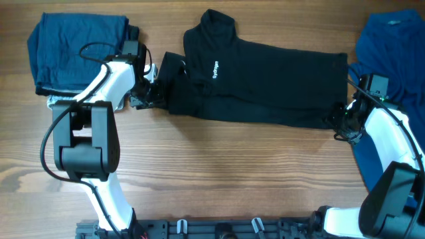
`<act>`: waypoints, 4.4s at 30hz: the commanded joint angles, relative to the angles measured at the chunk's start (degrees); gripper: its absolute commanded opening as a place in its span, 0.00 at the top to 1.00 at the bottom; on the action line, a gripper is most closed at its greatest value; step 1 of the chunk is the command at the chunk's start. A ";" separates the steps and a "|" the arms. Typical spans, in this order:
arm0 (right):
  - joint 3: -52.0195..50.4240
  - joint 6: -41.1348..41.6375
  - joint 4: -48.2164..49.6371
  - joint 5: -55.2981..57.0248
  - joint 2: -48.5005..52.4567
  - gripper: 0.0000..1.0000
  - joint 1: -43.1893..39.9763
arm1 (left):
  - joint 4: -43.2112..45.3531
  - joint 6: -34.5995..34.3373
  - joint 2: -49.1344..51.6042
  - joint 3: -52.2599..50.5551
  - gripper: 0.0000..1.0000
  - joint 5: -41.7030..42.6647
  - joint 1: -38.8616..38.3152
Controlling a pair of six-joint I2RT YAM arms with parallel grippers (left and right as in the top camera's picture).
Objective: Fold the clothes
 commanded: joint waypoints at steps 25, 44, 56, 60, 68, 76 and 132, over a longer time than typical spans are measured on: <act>1.44 -15.06 7.21 -9.01 1.14 0.25 -10.51 | -1.25 1.11 0.79 -1.20 0.87 1.70 0.15; 1.29 -18.36 9.14 -5.42 12.33 0.96 -10.51 | -2.93 -4.92 0.79 -1.20 0.96 -12.07 1.44; 1.29 -16.85 10.21 -3.74 12.33 0.94 -10.49 | -1.03 -1.36 0.76 -1.09 0.41 12.00 6.16; 1.29 -16.83 10.14 -3.74 12.33 0.93 -10.49 | 0.61 2.93 0.79 -1.09 0.43 5.05 3.61; 1.29 -16.35 10.10 -3.76 12.33 0.92 -10.49 | 0.87 2.67 0.79 -1.27 0.42 -7.43 -5.92; 1.29 -15.32 10.12 -3.76 12.33 0.88 -10.49 | 3.23 0.72 0.98 -4.79 0.60 -8.74 -6.49; 27.06 -27.47 -18.01 -19.65 17.51 0.96 15.19 | -14.86 -10.97 0.59 15.61 0.96 0.02 -5.75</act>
